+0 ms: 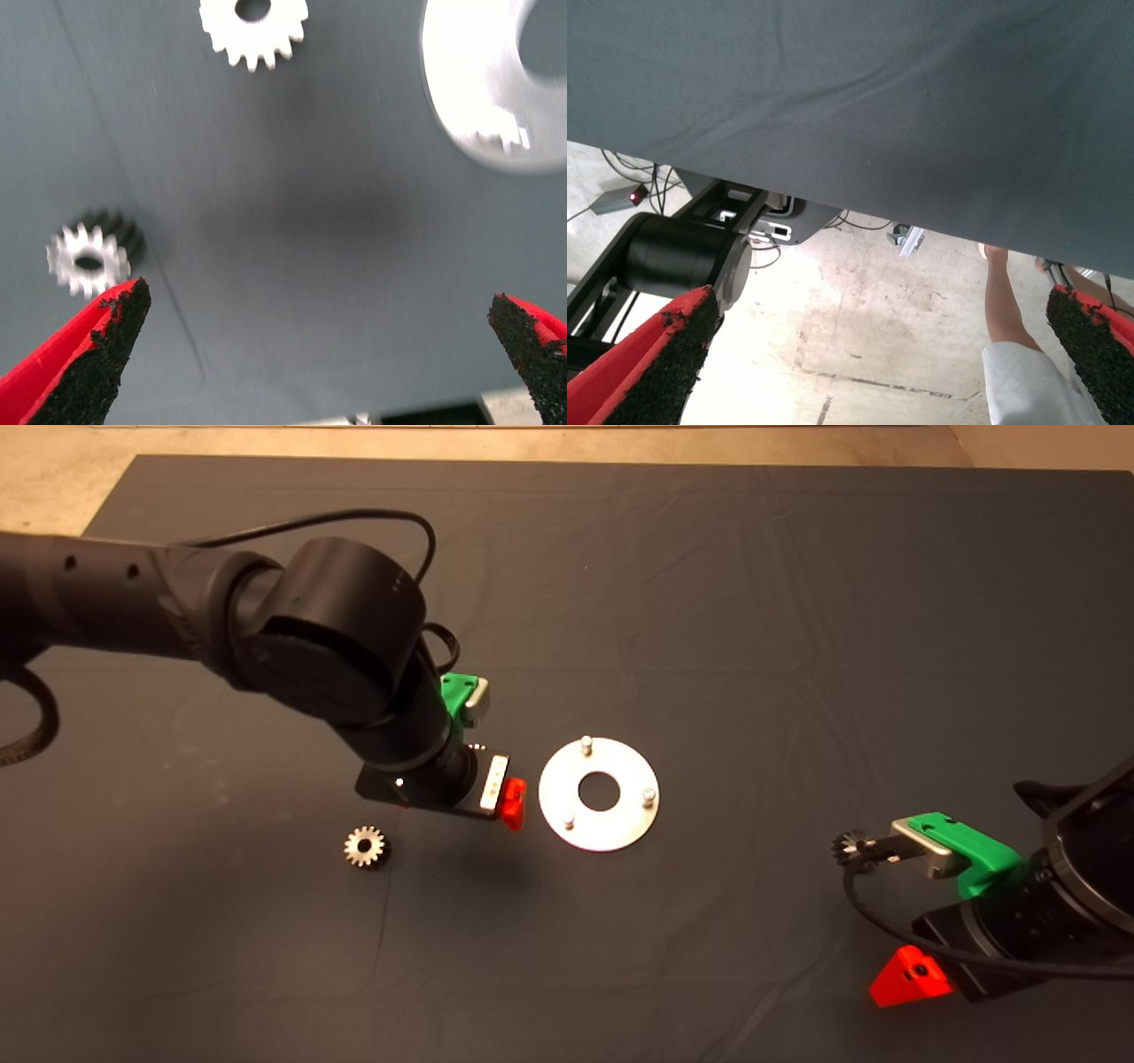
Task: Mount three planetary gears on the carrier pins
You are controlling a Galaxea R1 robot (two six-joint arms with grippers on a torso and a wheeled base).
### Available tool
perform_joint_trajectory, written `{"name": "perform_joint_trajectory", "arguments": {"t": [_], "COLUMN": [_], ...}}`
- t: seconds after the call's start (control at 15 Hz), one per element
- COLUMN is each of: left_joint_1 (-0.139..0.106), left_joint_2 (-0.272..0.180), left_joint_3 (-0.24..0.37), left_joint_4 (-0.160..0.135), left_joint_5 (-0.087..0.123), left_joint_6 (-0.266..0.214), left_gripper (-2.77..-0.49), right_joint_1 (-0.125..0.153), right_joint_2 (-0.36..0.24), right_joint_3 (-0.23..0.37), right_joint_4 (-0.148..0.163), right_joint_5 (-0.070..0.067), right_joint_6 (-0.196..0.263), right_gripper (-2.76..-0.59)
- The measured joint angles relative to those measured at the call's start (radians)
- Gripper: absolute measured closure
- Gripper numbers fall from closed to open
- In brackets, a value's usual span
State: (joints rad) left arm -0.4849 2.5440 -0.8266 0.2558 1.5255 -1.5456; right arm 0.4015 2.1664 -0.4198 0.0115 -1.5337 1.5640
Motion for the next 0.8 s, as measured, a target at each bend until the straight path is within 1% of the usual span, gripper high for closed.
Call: {"name": "perform_joint_trajectory", "arguments": {"t": [0.13,0.2,0.33,0.47,0.6,0.73,0.8], "left_joint_1": [0.031,0.041,0.049,0.055,0.055,0.06,0.062], "left_joint_2": [0.018,0.019,0.019,0.025,0.039,0.056,0.064], "left_joint_3": [-0.078,-0.098,-0.137,-0.192,-0.227,-0.266,-0.293], "left_joint_4": [0.016,0.02,0.022,0.024,0.025,0.017,0.006], "left_joint_5": [-0.004,-0.004,-0.002,0.0,0.0,-0.001,0.0], "left_joint_6": [0.052,0.073,0.115,0.155,0.195,0.238,0.269], "left_gripper": [-2.77,-2.77,-2.77,-2.77,-2.77,-2.77,-2.77], "right_joint_1": [0.0,0.0,0.0,0.0,0.0,0.0,0.0], "right_joint_2": [0.0,0.0,0.0,0.0,0.0,0.001,0.0], "right_joint_3": [0.0,0.0,0.0,0.0,0.0,0.0,0.0], "right_joint_4": [0.0,0.0,0.0,0.0,0.0,0.0,0.0], "right_joint_5": [0.0,-0.001,0.0,0.0,0.0,0.0,0.0], "right_joint_6": [0.0,0.0,0.0,0.0,0.0,0.0,0.0], "right_gripper": [-2.76,-2.76,-2.76,-2.76,-2.76,-2.76,-2.76]}}
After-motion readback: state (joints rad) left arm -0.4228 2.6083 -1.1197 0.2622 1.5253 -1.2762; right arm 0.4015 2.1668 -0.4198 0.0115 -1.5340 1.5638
